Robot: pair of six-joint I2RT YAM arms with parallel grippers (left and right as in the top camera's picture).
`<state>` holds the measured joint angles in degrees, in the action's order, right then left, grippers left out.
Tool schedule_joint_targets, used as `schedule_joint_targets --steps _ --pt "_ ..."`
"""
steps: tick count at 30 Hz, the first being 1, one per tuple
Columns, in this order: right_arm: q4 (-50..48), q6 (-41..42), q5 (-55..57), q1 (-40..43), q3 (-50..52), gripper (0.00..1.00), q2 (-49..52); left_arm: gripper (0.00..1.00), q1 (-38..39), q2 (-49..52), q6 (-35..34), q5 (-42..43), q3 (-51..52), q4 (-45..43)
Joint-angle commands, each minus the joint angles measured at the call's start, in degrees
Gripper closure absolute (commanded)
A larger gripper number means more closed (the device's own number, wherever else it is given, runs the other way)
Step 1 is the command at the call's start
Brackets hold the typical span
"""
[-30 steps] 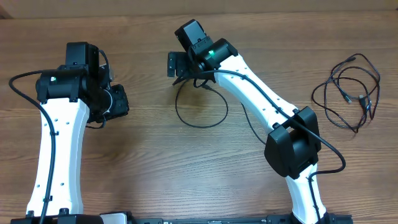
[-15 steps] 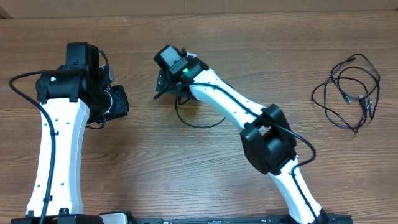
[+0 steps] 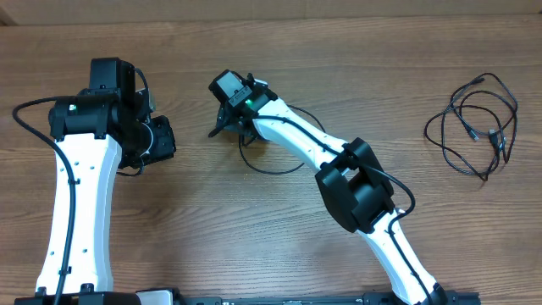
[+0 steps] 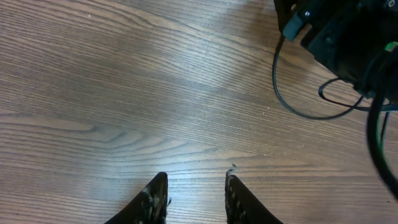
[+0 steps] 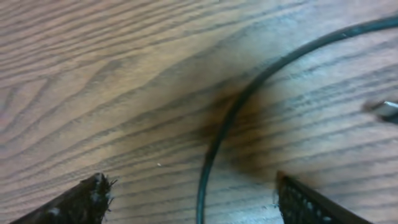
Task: Untangle cables
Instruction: 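Grasp the center cable with the right gripper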
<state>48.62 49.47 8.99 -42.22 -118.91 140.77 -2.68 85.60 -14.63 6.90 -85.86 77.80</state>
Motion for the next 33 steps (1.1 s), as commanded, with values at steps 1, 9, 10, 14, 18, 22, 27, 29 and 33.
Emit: schedule_joint_targets --steps 1,9,10,14,18,22,27,29,33 --pt "-0.9 0.5 1.1 -1.2 -0.3 0.25 1.3 0.69 0.1 -0.7 0.3 0.7 -0.7 0.0" --pt "-0.8 0.5 1.1 -2.5 -0.3 0.33 3.4 0.70 0.1 -0.7 0.3 0.7 -0.7 0.0" --pt "-0.8 0.5 1.1 -2.7 -0.3 0.37 3.9 0.70 0.1 -0.7 0.3 0.7 -0.7 0.1" --pt "-0.5 0.5 1.9 -3.2 0.0 0.43 4.4 0.70 0.1 -0.7 0.3 0.7 -0.7 0.2" --pt "0.5 0.5 4.2 -3.2 0.0 0.51 4.4 0.70 0.1 -0.7 0.3 0.7 -0.7 0.3" --pt "3.9 0.5 8.8 -3.4 0.0 0.65 4.4 0.71 0.1 -0.7 0.3 0.7 -0.7 0.4" --pt "6.4 0.2 10.9 -3.4 0.5 0.65 4.4 0.72 0.1 -0.8 0.3 0.7 -0.7 0.4" --pt "7.0 0.1 10.9 -3.5 1.0 0.68 4.4 0.73 0.1 -0.8 0.3 0.7 -0.7 0.4" --pt "7.8 0.3 10.9 -3.5 2.7 0.76 4.4 0.73 0.1 -0.8 0.3 1.2 -0.7 0.3"
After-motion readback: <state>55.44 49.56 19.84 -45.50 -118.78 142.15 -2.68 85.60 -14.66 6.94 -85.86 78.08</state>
